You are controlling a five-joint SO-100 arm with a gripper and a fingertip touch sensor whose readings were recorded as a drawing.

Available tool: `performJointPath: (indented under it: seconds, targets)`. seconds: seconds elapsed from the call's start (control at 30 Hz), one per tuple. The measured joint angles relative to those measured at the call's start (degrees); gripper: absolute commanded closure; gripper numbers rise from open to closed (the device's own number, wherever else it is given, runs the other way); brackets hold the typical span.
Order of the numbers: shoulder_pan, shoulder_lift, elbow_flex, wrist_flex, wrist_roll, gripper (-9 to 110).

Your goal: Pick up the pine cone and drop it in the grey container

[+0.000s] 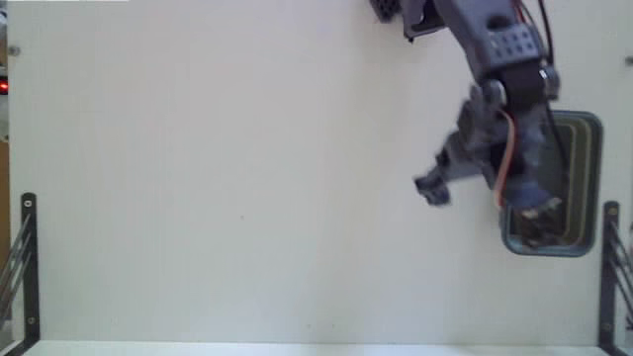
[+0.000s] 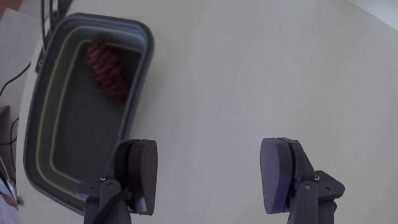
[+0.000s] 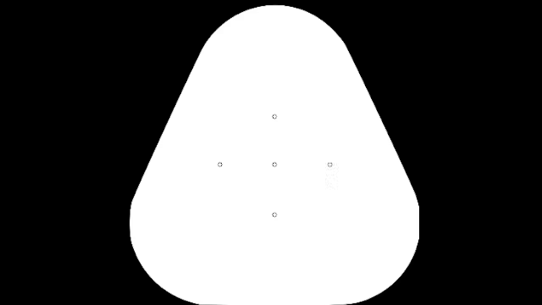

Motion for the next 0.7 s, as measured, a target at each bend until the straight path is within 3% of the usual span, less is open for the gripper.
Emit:
performJointPath:
  seconds: [0.7]
  targets:
    - [11.07,14.50,13.45,0.09,-0.09,-9]
